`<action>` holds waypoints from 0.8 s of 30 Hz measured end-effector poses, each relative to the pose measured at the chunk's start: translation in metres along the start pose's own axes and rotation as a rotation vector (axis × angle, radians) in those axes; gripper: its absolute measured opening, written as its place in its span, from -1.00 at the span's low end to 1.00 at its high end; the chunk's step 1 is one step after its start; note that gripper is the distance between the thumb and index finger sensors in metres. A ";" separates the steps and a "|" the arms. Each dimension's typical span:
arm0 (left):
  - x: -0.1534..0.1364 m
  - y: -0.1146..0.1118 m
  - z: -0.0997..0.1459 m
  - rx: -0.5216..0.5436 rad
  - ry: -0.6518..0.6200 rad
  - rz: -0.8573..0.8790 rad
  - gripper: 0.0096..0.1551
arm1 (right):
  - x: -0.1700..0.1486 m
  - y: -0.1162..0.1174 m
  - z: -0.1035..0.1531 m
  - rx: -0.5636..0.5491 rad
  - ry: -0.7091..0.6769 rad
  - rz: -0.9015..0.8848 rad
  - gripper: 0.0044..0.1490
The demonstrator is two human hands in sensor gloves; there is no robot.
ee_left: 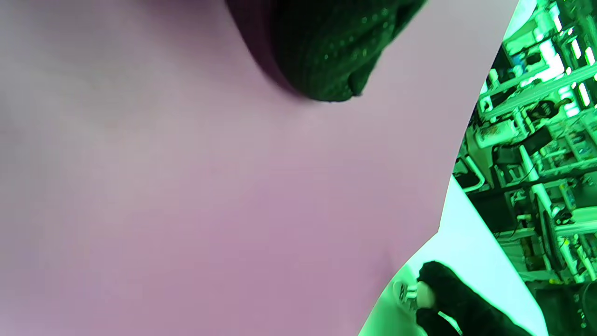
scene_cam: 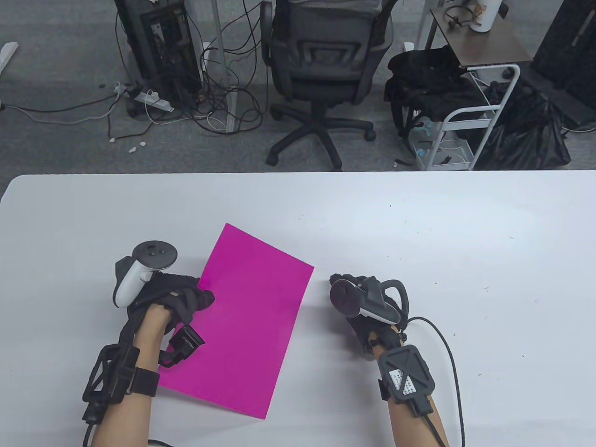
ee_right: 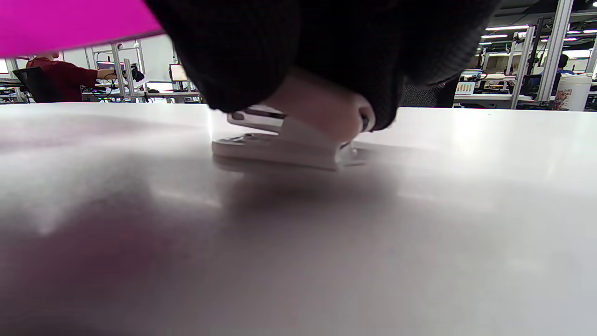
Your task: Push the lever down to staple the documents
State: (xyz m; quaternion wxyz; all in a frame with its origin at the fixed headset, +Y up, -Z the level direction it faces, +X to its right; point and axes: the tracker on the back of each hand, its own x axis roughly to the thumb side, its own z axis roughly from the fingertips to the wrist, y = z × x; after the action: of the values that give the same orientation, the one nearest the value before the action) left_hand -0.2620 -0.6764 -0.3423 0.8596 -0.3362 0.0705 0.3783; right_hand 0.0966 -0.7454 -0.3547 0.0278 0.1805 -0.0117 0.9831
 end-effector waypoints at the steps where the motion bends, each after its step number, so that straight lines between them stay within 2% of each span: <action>1: 0.001 -0.002 -0.002 -0.010 0.003 -0.006 -0.59 | 0.000 0.000 0.000 0.000 0.000 -0.001 -0.27; 11: 0.009 -0.023 -0.019 -0.064 0.035 -0.056 -0.59 | -0.001 0.000 0.000 0.000 0.000 -0.006 -0.27; 24: 0.014 -0.034 -0.026 -0.093 0.039 -0.074 -0.59 | -0.001 0.000 0.000 0.001 0.000 -0.009 -0.27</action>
State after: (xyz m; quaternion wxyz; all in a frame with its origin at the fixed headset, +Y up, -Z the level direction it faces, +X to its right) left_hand -0.2249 -0.7005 -0.3498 0.8550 -0.3853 0.0572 0.3425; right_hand 0.0973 -0.7454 -0.3551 0.0320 0.1805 -0.0106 0.9830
